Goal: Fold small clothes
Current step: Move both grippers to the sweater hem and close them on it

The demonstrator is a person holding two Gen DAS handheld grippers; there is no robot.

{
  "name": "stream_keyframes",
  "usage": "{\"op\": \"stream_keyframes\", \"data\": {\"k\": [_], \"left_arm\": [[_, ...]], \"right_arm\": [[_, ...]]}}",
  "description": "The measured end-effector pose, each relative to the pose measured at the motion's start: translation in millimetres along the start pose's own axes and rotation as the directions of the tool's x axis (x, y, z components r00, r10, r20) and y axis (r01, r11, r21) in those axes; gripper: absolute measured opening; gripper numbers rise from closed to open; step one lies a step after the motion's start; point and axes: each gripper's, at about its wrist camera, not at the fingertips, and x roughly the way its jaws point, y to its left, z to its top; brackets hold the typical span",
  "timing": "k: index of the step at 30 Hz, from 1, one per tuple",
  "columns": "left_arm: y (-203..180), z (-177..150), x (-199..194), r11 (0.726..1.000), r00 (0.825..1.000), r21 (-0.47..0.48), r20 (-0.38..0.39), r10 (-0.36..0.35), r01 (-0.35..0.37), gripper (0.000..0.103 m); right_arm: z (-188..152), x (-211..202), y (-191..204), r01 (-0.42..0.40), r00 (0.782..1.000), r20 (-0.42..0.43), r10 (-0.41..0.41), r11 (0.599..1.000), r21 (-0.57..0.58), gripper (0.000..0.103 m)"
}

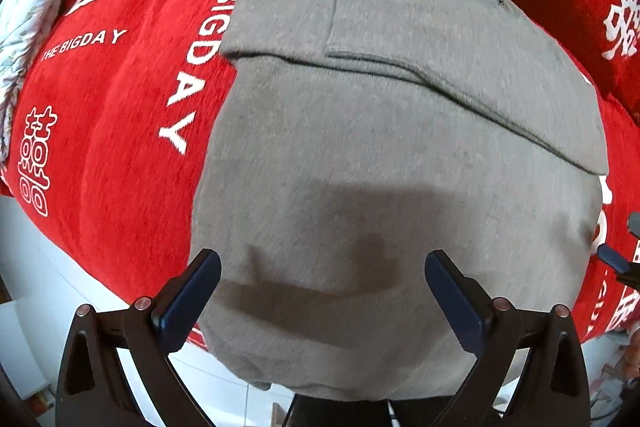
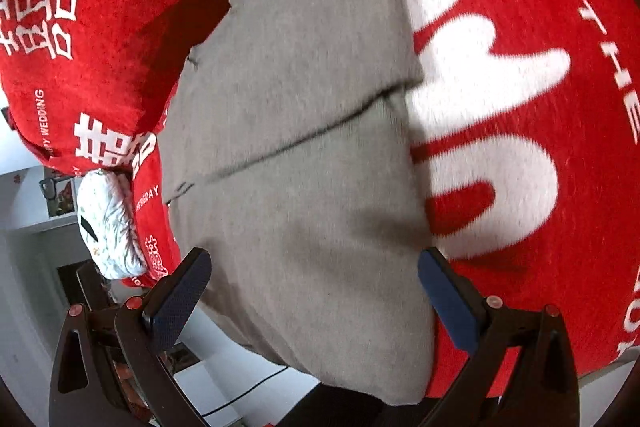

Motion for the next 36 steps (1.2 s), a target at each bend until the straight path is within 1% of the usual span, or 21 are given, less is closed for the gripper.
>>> {"op": "stream_keyframes", "data": {"k": [5, 9, 11, 15, 20, 22, 24, 26, 29, 30, 34, 35, 36], "left_arm": [[12, -8, 6, 1.000, 1.000, 0.014, -0.002, -0.009, 0.009, 0.102], [27, -27, 9, 1.000, 1.000, 0.022, 0.001, -0.022, 0.022, 0.102], [36, -39, 11, 0.999, 1.000, 0.017, -0.002, -0.031, 0.032, 0.102], [57, -67, 20, 0.999, 0.998, 0.007, -0.036, -0.046, 0.046, 0.102], [77, -97, 39, 0.998, 0.995, -0.004, -0.078, -0.067, 0.067, 0.102], [82, -106, 50, 0.996, 0.991, -0.021, -0.102, -0.089, 0.087, 0.102], [82, -118, 58, 0.993, 0.986, -0.043, -0.120, -0.119, 0.114, 0.102], [81, -122, 71, 0.989, 0.979, -0.060, -0.143, -0.144, 0.137, 0.102], [77, -123, 81, 0.983, 0.971, -0.070, -0.158, -0.179, 0.170, 0.102], [74, -123, 81, 0.982, 0.970, -0.065, -0.156, -0.186, 0.178, 0.102], [66, -126, 74, 0.984, 0.975, -0.031, -0.132, -0.177, 0.174, 0.101], [69, -127, 69, 0.983, 0.975, -0.031, -0.125, -0.184, 0.181, 0.091], [69, -127, 67, 0.980, 0.972, -0.034, -0.126, -0.198, 0.195, 0.086]], "right_arm": [[-21, 6, -5, -0.002, 1.000, -0.010, 0.002, 1.000, -0.001, 0.103], [-45, 14, -8, -0.003, 0.999, -0.034, 0.003, 1.000, -0.007, 0.103], [-62, 21, -10, -0.001, 0.998, -0.060, 0.000, 1.000, -0.016, 0.103], [-103, 33, -21, 0.006, 0.994, -0.113, -0.008, 1.000, -0.018, 0.103], [-152, 49, -50, 0.031, 0.987, -0.159, -0.025, 0.999, 0.037, 0.103], [-164, 55, -62, 0.042, 0.986, -0.161, -0.032, 0.997, 0.059, 0.103], [-171, 61, -70, 0.043, 0.988, -0.154, -0.031, 0.996, 0.072, 0.103], [-174, 70, -76, 0.040, 0.989, -0.145, -0.028, 0.996, 0.083, 0.103], [-175, 79, -84, 0.028, 0.990, -0.144, -0.013, 0.994, 0.103, 0.103], [-175, 82, -83, 0.028, 0.989, -0.147, -0.012, 0.994, 0.106, 0.103], [-181, 89, -82, 0.025, 0.987, -0.159, -0.006, 0.993, 0.118, 0.103], [-181, 90, -82, 0.021, 0.988, -0.152, 0.000, 0.990, 0.136, 0.102], [-182, 89, -83, 0.015, 0.990, -0.142, 0.007, 0.988, 0.153, 0.097]]}}
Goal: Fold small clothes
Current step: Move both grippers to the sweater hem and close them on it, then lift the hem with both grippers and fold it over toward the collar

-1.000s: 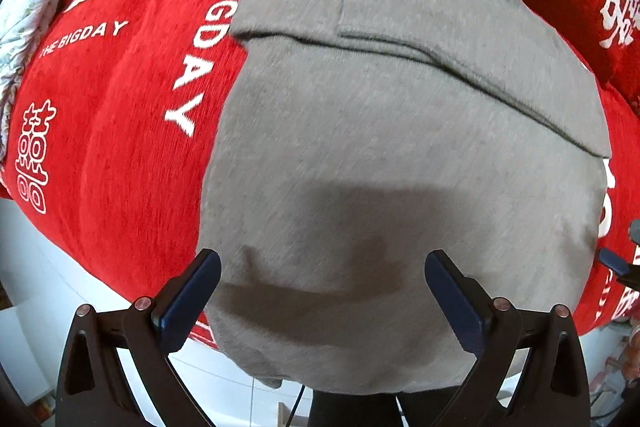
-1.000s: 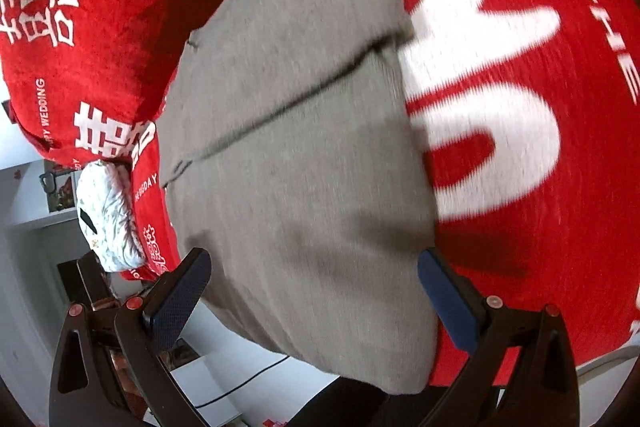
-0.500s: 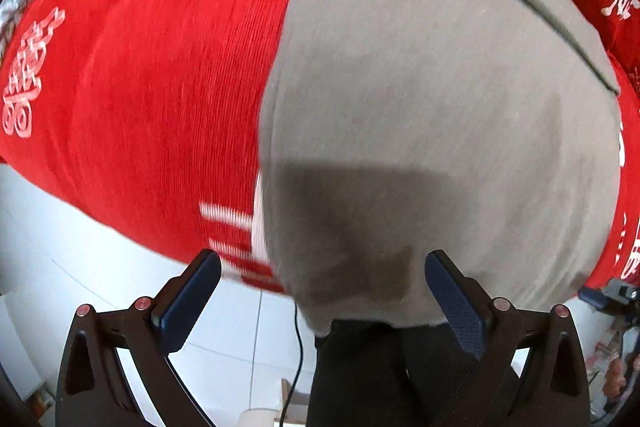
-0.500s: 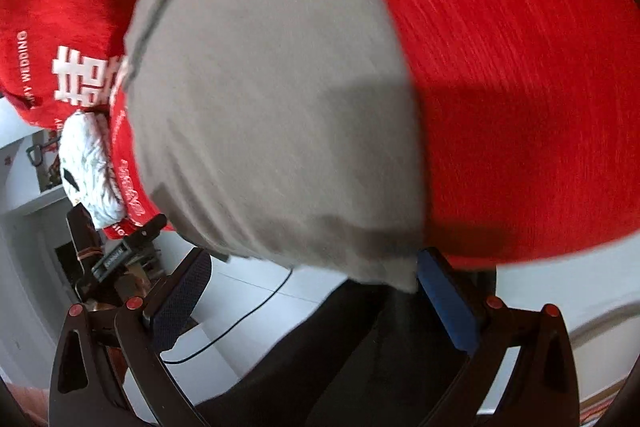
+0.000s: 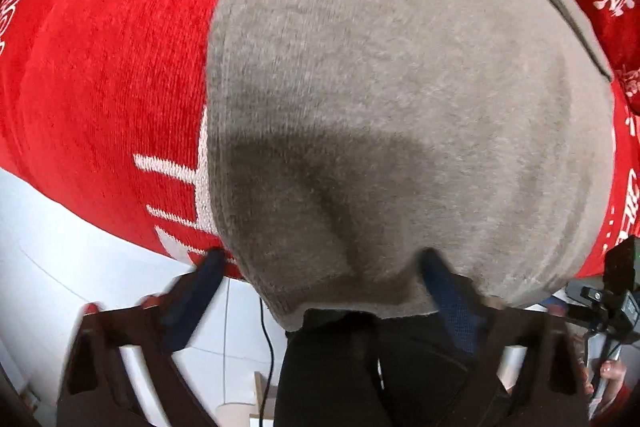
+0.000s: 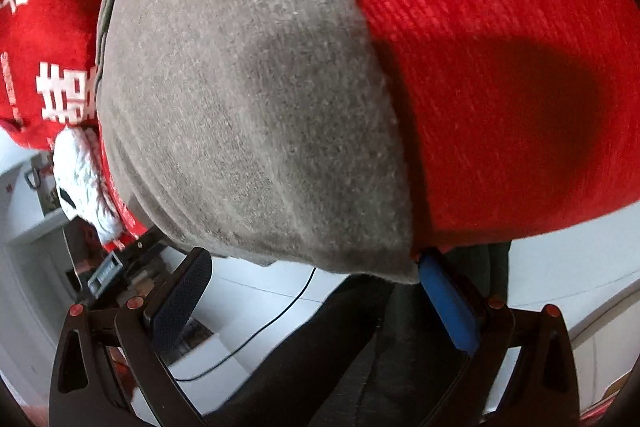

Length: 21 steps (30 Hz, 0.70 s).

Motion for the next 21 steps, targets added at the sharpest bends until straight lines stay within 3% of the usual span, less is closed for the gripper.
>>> {"op": "stream_keyframes", "data": {"k": [1, 2, 4, 5, 6, 10, 15, 18, 21], "left_arm": [[0, 1, -3, 1.000, 1.000, -0.002, 0.000, -0.006, 0.006, 0.080], [1, 0, -6, 1.000, 1.000, -0.001, -0.001, -0.019, 0.019, 0.070], [4, 0, -12, 0.999, 0.999, 0.020, -0.010, -0.045, 0.046, 0.049], [6, 1, -16, 0.997, 0.997, 0.034, -0.018, -0.073, 0.073, 0.028], [6, 1, -18, 0.992, 0.993, 0.043, -0.032, -0.116, 0.117, 0.020], [1, 4, -42, 0.969, 0.973, 0.088, -0.047, -0.228, 0.231, 0.019], [0, 32, -89, 0.931, 0.934, 0.102, 0.025, -0.355, 0.351, 0.016], [-8, 62, -108, 0.922, 0.919, 0.098, 0.093, -0.384, 0.375, 0.016], [-22, 80, -117, 0.924, 0.915, 0.117, 0.142, -0.378, 0.364, 0.016]], "right_arm": [[0, -1, 0, -0.012, 1.000, 0.007, 0.012, 1.000, 0.014, 0.092], [0, -3, -1, -0.017, 1.000, 0.012, 0.016, 0.999, 0.032, 0.078], [-2, -5, -8, 0.001, 1.000, 0.003, -0.001, 0.998, 0.059, 0.037], [-4, -6, -11, -0.003, 1.000, -0.004, 0.003, 0.998, 0.062, 0.016], [-7, -9, -13, -0.045, 0.999, -0.003, 0.045, 0.997, 0.063, 0.016], [-17, -26, -4, -0.174, 0.985, 0.002, 0.174, 0.984, 0.027, 0.016], [-3, -67, 33, -0.393, 0.918, 0.051, 0.394, 0.919, -0.033, 0.016], [22, -83, 59, -0.450, 0.885, 0.093, 0.455, 0.890, -0.072, 0.016], [54, -92, 79, -0.482, 0.862, 0.121, 0.491, 0.870, -0.101, 0.016]]}}
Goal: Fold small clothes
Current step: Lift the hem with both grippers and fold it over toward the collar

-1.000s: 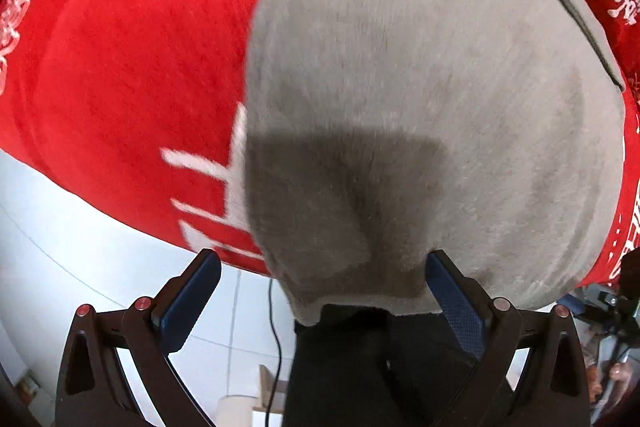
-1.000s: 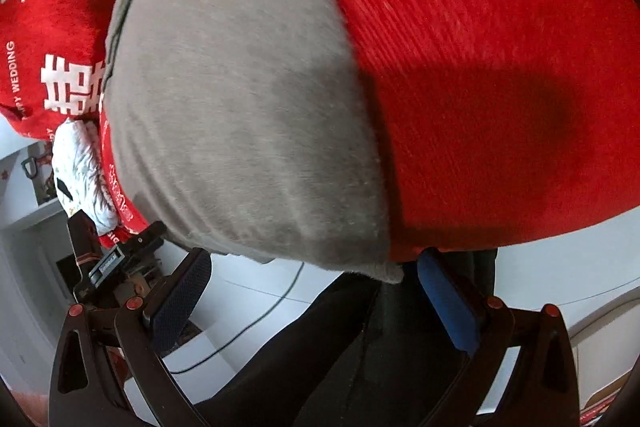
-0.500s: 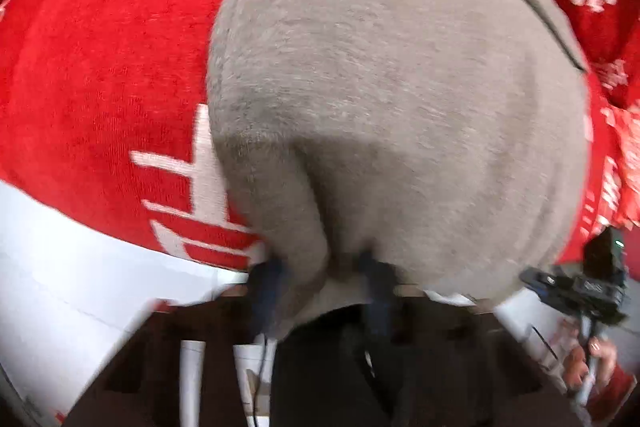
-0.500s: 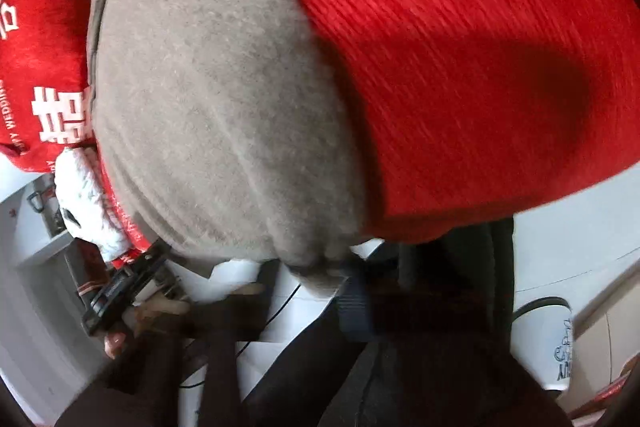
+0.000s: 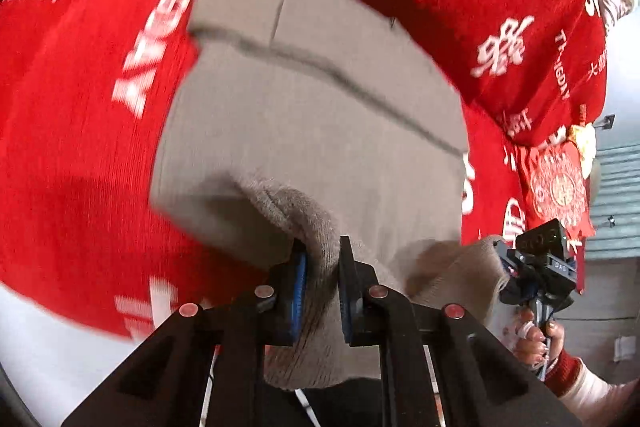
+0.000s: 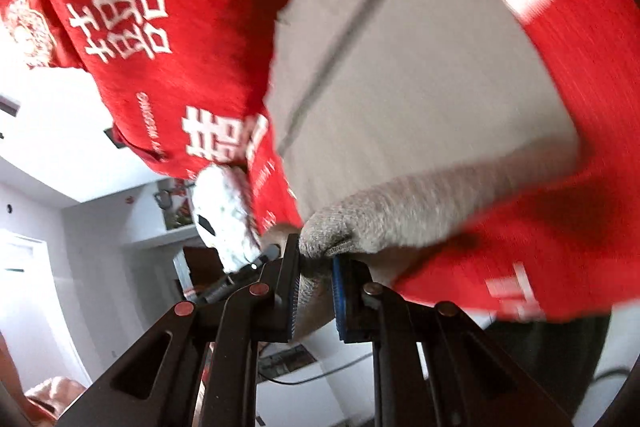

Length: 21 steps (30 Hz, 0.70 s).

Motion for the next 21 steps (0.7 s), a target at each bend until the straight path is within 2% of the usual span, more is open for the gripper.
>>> {"op": "stream_keyframes", "data": {"k": [4, 8, 15, 21], "left_arm": [[-13, 39, 10, 0.999, 0.998, 0.019, 0.046, 0.030, -0.031, 0.016], [-6, 75, 20, 0.999, 0.997, -0.006, 0.060, 0.050, -0.049, 0.016], [-13, 126, 20, 0.998, 0.993, -0.057, 0.113, 0.029, -0.023, 0.016], [-12, 183, 41, 0.991, 0.985, -0.104, 0.141, 0.098, -0.084, 0.016]], "right_arm": [[39, 1, 19, -0.039, 0.999, 0.034, 0.040, 0.999, -0.015, 0.016], [72, 4, 29, -0.054, 0.997, 0.061, 0.053, 0.999, 0.004, 0.016], [126, 6, 48, -0.115, 0.990, 0.080, 0.114, 0.993, 0.018, 0.016], [192, 13, 57, -0.134, 0.986, 0.101, 0.129, 0.990, 0.053, 0.016]]}}
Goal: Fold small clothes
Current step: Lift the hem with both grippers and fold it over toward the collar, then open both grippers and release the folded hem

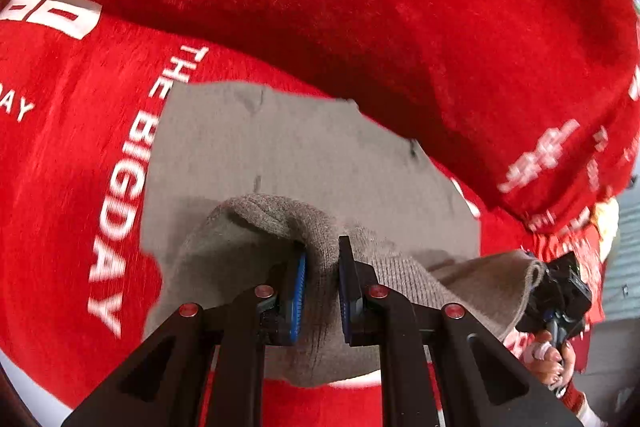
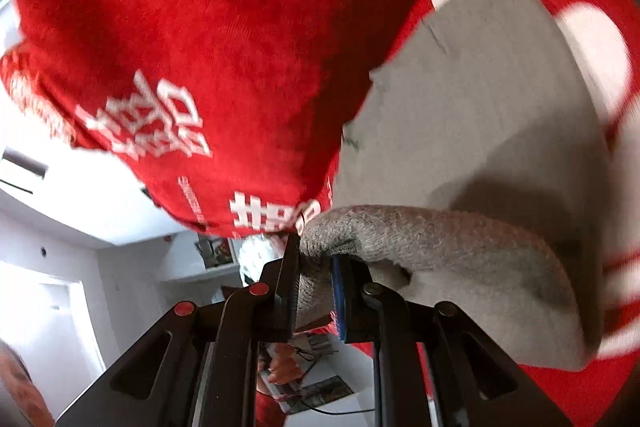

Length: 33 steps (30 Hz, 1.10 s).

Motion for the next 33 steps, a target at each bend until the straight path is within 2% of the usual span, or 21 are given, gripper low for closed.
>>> {"op": "stream_keyframes", "data": {"k": [6, 10, 13, 15, 17, 20, 21, 22, 23, 24, 26, 29, 31, 32, 33], "left_arm": [[10, 28, 56, 0.992, 0.993, -0.046, -0.026, 0.119, -0.120, 0.016], [18, 35, 68, 0.985, 0.989, -0.092, -0.030, 0.145, -0.147, 0.016], [21, 41, 65, 0.980, 0.988, -0.129, -0.041, 0.149, -0.153, 0.017], [20, 46, 59, 0.976, 0.984, -0.130, -0.036, 0.172, -0.175, 0.019], [16, 48, 52, 0.976, 0.983, -0.123, -0.027, 0.179, -0.182, 0.019], [8, 48, 42, 0.975, 0.981, -0.106, -0.017, 0.193, -0.193, 0.020], [5, 47, 39, 0.976, 0.981, -0.095, -0.013, 0.195, -0.196, 0.026], [3, 47, 38, 0.976, 0.980, -0.083, -0.009, 0.201, -0.201, 0.036], [1, 46, 35, 0.973, 0.976, -0.070, 0.003, 0.219, -0.218, 0.063], [-3, 45, 30, 0.965, 0.965, -0.049, 0.038, 0.260, -0.258, 0.085], [-8, 47, 26, 0.956, 0.953, -0.017, 0.072, 0.293, -0.293, 0.086], [-7, 49, 28, 0.949, 0.948, -0.009, 0.050, 0.315, -0.315, 0.086], [-8, 46, 29, 0.944, 0.942, -0.003, 0.051, 0.330, -0.331, 0.086], [-8, 43, 28, 0.945, 0.944, 0.003, 0.049, 0.327, -0.327, 0.086], [-8, 40, 30, 0.947, 0.946, 0.007, 0.041, 0.321, -0.321, 0.086]], "right_arm": [[52, 24, -35, 0.037, 0.999, 0.002, -0.038, 0.988, 0.147, 0.019], [67, 36, -55, 0.061, 0.998, -0.024, -0.057, 0.977, 0.206, 0.021], [72, 36, -52, 0.037, 0.999, -0.027, -0.033, 0.978, 0.204, 0.040], [76, 29, -45, 0.004, 1.000, 0.004, -0.004, 0.982, 0.188, 0.064], [84, 23, -34, -0.034, 0.999, 0.036, 0.028, 0.985, 0.168, 0.068], [90, 22, -19, 0.000, 1.000, 0.022, -0.003, 0.992, 0.125, 0.068], [90, 23, -11, 0.039, 0.999, 0.002, -0.039, 0.995, 0.087, 0.068], [89, 25, -5, 0.075, 0.997, -0.015, -0.074, 0.996, 0.051, 0.068], [87, 28, 1, 0.120, 0.992, -0.034, -0.120, 0.993, 0.005, 0.067], [84, 31, 5, 0.172, 0.984, -0.050, -0.174, 0.984, -0.044, 0.066], [80, 41, 8, 0.268, 0.957, -0.077, -0.279, 0.955, -0.123, 0.062], [82, 57, 2, 0.381, 0.913, -0.088, -0.399, 0.909, -0.170, 0.045], [87, 62, -2, 0.443, 0.885, -0.062, -0.461, 0.877, -0.188, 0.037], [91, 61, -4, 0.483, 0.867, -0.032, -0.497, 0.854, -0.193, 0.025], [94, 59, -5, 0.506, 0.856, -0.008, -0.517, 0.841, -0.192, 0.018]]}}
